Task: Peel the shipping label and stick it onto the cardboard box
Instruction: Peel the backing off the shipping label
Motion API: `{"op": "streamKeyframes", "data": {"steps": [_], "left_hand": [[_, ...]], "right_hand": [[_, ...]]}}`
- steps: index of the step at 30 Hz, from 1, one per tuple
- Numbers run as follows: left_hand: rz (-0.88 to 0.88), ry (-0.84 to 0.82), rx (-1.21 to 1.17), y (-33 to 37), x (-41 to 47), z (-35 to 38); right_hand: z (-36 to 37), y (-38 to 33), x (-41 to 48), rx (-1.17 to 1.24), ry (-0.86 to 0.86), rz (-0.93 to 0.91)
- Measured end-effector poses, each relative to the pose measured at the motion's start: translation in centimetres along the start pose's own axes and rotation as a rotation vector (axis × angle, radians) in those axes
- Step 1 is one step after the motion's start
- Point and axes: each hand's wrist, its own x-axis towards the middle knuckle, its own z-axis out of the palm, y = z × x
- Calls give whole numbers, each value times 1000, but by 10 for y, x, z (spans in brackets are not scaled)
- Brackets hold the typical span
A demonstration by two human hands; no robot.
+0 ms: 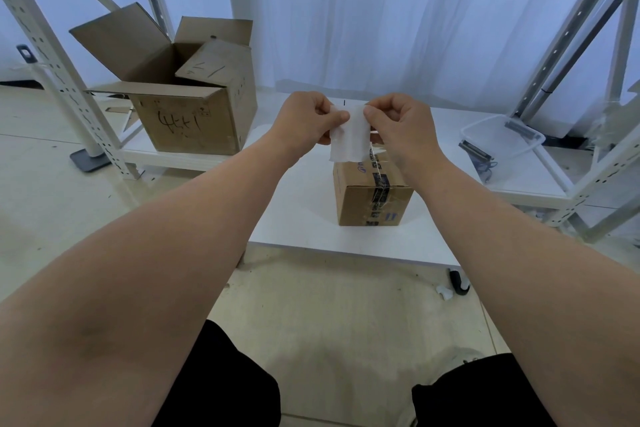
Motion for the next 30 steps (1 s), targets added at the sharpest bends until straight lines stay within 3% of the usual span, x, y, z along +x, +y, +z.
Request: {"op": "streamKeyframes", "data": {"steps": [30], "left_hand": [[-19,78,59,-8,2,-5]], "right_hand": [[-2,-3,-2,62,16,1]]}}
